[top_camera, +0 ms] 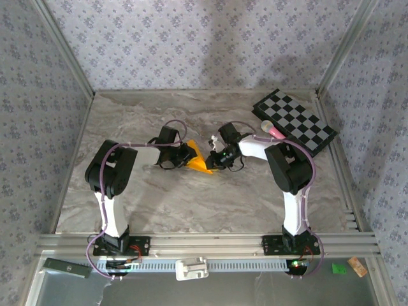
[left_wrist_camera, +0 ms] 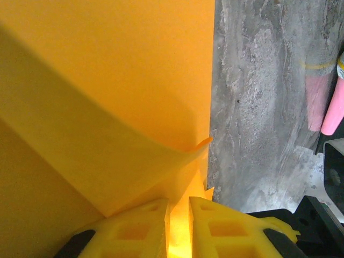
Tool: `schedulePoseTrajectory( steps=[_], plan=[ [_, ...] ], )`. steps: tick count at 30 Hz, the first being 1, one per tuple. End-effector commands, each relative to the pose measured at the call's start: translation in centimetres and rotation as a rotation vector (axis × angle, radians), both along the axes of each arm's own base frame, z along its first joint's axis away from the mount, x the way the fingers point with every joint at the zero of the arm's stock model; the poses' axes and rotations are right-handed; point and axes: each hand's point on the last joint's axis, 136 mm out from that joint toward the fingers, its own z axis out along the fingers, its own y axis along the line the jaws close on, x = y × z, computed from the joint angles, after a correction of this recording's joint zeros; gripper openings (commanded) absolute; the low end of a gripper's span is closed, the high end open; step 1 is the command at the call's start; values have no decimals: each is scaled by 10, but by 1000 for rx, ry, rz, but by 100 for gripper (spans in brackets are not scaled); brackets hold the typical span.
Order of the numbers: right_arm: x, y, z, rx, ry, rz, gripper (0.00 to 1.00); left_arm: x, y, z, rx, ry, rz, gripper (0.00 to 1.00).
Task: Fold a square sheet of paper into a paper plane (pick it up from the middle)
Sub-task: Fourth fold the wing at the center of the table.
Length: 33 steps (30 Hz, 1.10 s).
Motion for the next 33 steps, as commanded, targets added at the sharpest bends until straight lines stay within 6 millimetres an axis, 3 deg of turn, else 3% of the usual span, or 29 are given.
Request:
schedulePoseTrajectory(
  steps=[1, 7, 12, 13, 15, 22, 33],
  plan=[
    [-12, -14, -5, -48, 55, -17, 16, -3, 5, -15, 48, 32, -5, 17],
    [5, -24, 23, -75, -87, -85, 32, -3, 5, -15, 53, 40, -8, 17],
    [5, -15, 29, -62, -100, -58, 28, -3, 6, -15, 58, 43, -12, 17],
    [11, -5, 40, -36, -123, -41, 26, -4, 5, -15, 58, 43, -13, 17],
    [9, 6, 44, -23, -122, -11, 22, -3, 5, -15, 59, 42, -14, 17],
    [7, 20, 35, -28, -96, 24, 16, -3, 5, -15, 60, 46, -14, 17],
    [-5, 11, 10, -96, -25, 31, 15, -4, 7, -18, 74, 63, -8, 17]
  ],
)
